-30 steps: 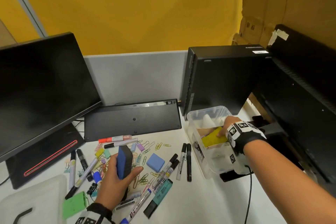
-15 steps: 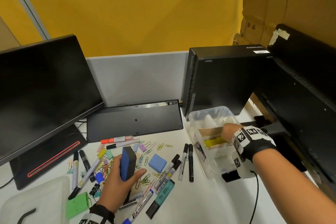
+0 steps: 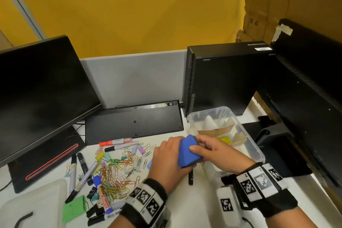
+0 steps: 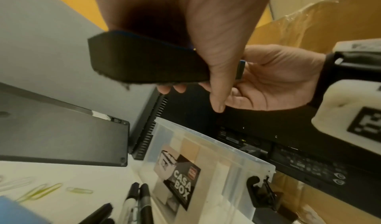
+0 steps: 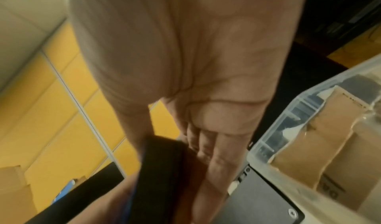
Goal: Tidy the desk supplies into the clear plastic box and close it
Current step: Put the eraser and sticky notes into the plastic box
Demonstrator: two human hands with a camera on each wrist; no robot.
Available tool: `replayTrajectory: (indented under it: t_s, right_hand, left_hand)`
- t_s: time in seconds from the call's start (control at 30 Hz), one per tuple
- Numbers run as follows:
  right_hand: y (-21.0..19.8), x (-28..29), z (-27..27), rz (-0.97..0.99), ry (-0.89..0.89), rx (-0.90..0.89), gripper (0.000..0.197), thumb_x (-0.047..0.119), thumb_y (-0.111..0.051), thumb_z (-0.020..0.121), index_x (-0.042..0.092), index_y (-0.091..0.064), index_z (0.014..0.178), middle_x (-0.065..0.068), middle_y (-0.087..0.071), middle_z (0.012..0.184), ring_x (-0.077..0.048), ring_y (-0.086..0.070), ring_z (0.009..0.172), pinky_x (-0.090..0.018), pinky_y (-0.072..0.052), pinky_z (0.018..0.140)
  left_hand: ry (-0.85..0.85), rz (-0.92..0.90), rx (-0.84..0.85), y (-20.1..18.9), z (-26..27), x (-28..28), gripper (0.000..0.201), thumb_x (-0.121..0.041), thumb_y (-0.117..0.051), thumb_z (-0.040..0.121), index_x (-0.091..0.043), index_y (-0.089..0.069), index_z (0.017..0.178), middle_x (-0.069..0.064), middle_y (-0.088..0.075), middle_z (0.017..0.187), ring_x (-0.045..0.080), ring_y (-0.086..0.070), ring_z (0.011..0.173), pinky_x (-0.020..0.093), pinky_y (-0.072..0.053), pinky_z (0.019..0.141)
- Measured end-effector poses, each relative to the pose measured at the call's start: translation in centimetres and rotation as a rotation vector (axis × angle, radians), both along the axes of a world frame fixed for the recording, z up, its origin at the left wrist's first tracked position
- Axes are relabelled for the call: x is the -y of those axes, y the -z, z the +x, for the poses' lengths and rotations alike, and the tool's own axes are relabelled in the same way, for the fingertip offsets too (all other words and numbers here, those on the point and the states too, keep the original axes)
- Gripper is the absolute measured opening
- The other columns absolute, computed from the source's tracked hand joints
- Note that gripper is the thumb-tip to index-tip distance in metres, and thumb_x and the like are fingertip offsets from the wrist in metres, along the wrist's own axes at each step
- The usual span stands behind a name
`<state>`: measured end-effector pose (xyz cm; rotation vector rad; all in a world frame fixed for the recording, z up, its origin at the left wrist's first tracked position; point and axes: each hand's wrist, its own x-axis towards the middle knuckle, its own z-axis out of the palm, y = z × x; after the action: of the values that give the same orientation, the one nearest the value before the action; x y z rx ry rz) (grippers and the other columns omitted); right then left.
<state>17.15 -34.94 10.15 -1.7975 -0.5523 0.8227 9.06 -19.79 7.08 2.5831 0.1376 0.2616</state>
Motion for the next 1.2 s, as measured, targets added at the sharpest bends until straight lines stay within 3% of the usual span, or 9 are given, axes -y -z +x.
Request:
replayTrajectory:
  t_s: [0.13, 0.3, 0.37, 0.5, 0.63, 0.77, 1.03, 1.17, 1.2]
  right_hand:
    - [-1.1, 3.4, 1.8, -0.119, 0.167, 0.306, 0.028, 0.024, -0.052, 0.095, 0.019, -0.053, 0.122, 0.003, -0.066, 0.109, -0.011, -0.064, 0.100, -0.036, -0.052, 0.091]
    - [-3.2, 7.0, 3.9, -0.360, 0.536, 0.646, 0.030, 0.026, -0.047, 0.096, 0.016, -0.043, 0.124, -0.003, -0.059, 0.098, -0.022, -0.057, 0.087, -0.032, -0.041, 0.072]
    - [-3.1, 7.1, 4.4, -0.503, 0.493, 0.625, 0.030, 0.025, -0.046, 0.097, 0.013, -0.041, 0.124, -0.008, -0.058, 0.100, -0.026, -0.055, 0.088, -0.034, -0.041, 0.072]
    - [-1.8, 6.2, 5.0, -0.589, 0.352, 0.560, 0.024, 0.022, -0.045, 0.097, 0.013, -0.041, 0.120, -0.008, -0.057, 0.104, -0.024, -0.051, 0.088, -0.032, -0.037, 0.072]
    - [0.7, 5.2, 7.4, -0.725, 0.247, 0.387, 0.027, 0.018, -0.046, 0.096, 0.007, -0.045, 0.120, -0.017, -0.057, 0.118, -0.031, -0.053, 0.106, -0.031, -0.038, 0.081]
    - [3.1, 4.3, 9.8, -0.907, 0.293, 0.367, 0.029, 0.019, -0.046, 0.093, 0.007, -0.053, 0.119, -0.017, -0.044, 0.129, -0.032, -0.050, 0.114, -0.035, -0.041, 0.094]
    - [4.1, 3.0, 11.8, -1.070, 0.323, 0.412, 0.034, 0.009, -0.052, 0.088, 0.003, -0.044, 0.121, -0.017, -0.060, 0.118, -0.034, -0.059, 0.110, -0.036, -0.047, 0.085]
    - [5.5, 3.1, 11.4, -1.140, 0.102, 0.465, 0.027, 0.014, -0.052, 0.086, 0.007, -0.061, 0.111, -0.007, -0.062, 0.093, -0.027, -0.063, 0.094, -0.031, -0.050, 0.081]
    - [5.6, 2.9, 11.2, -1.185, 0.043, 0.466, 0.032, 0.018, -0.051, 0.086, 0.008, -0.060, 0.115, -0.007, -0.063, 0.099, -0.025, -0.062, 0.097, -0.032, -0.050, 0.086]
  left_hand:
    - [0.014, 0.042, 0.074, 0.6, 2.4, 1.8, 0.072, -0.058, -0.058, 0.077, -0.028, -0.032, 0.138, -0.009, -0.044, 0.126, 0.012, -0.041, 0.116, 0.029, -0.035, 0.098]
    - [0.125, 0.032, -0.042, 2.5, 5.2, 3.9, 0.082, -0.054, -0.049, 0.088, -0.017, -0.010, 0.150, 0.001, -0.012, 0.157, 0.017, -0.009, 0.145, 0.031, -0.011, 0.119]
    - [0.196, 0.078, -0.104, 3.7, 5.7, 4.8, 0.081, -0.053, -0.046, 0.090, -0.012, -0.009, 0.150, 0.005, -0.004, 0.159, 0.020, -0.002, 0.147, 0.035, -0.007, 0.120]
    - [0.217, 0.196, -0.125, 6.8, 5.5, 5.4, 0.074, -0.059, -0.016, 0.094, -0.008, -0.023, 0.147, 0.009, -0.011, 0.158, 0.027, -0.008, 0.146, 0.048, -0.024, 0.114]
    - [0.231, 0.179, -0.105, 7.5, 5.4, 5.5, 0.083, -0.062, 0.000, 0.087, -0.009, -0.015, 0.149, 0.008, -0.001, 0.159, 0.024, 0.006, 0.146, 0.045, -0.012, 0.118]
    - [0.234, 0.171, -0.098, 7.8, 5.5, 5.4, 0.085, -0.062, 0.001, 0.085, -0.009, -0.011, 0.150, 0.007, 0.004, 0.159, 0.022, 0.012, 0.146, 0.043, -0.008, 0.119]
    - [0.231, 0.164, -0.148, 7.8, 5.6, 5.5, 0.077, -0.060, -0.005, 0.091, -0.012, -0.004, 0.151, 0.004, 0.012, 0.159, 0.018, 0.019, 0.144, 0.037, -0.002, 0.121]
    - [0.228, 0.160, -0.183, 7.4, 5.6, 5.5, 0.071, -0.051, -0.024, 0.095, -0.014, -0.001, 0.151, 0.002, 0.016, 0.158, 0.016, 0.022, 0.143, 0.035, -0.002, 0.121]
    - [0.228, 0.159, -0.190, 7.3, 5.6, 5.4, 0.071, -0.051, -0.025, 0.095, -0.014, -0.001, 0.151, 0.001, 0.017, 0.158, 0.015, 0.022, 0.143, 0.035, -0.004, 0.121]
